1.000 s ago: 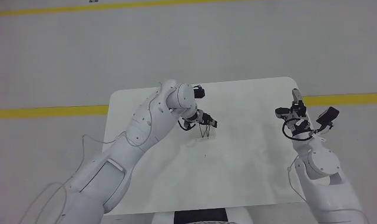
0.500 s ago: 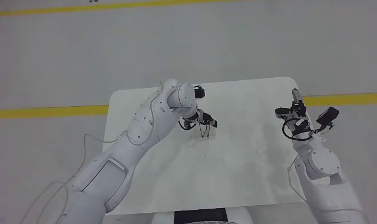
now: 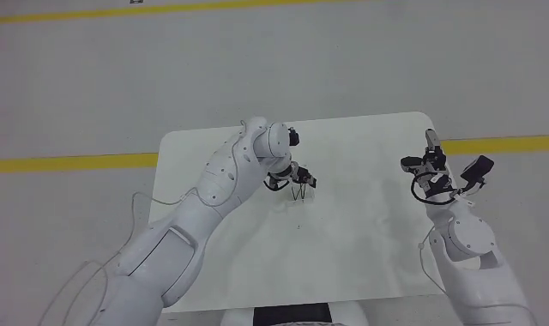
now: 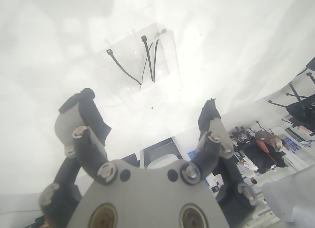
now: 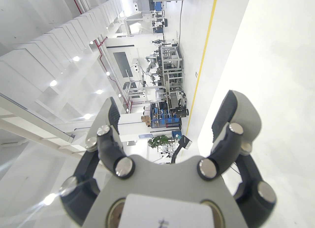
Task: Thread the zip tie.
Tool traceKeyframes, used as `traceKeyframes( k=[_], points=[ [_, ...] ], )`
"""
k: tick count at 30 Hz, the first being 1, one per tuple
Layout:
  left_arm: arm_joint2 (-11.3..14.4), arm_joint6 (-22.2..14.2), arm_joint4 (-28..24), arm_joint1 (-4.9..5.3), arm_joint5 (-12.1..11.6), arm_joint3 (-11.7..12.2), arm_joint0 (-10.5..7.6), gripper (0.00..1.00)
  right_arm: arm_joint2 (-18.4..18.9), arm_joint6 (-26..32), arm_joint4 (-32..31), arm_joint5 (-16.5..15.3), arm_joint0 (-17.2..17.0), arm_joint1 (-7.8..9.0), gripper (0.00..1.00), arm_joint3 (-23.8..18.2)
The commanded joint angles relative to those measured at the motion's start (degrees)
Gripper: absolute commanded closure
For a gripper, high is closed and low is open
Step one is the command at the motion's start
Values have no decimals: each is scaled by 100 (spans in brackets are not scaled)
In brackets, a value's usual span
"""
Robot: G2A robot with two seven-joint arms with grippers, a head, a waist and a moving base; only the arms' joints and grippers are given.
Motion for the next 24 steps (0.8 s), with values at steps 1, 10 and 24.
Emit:
traceKeyframes(
  k=[1, 10, 24],
  points=[
    [0, 0, 0, 0, 0, 0, 0, 0, 0, 0, 0, 0, 0, 0, 0, 0],
    [-126, 130, -124, 0, 0, 72, 23, 0, 0, 0, 0, 0, 0, 0, 0, 0],
    [-240, 182, 7, -36, 0, 154, 2, 0, 0, 0, 0, 0, 0, 0, 0, 0]
  ],
)
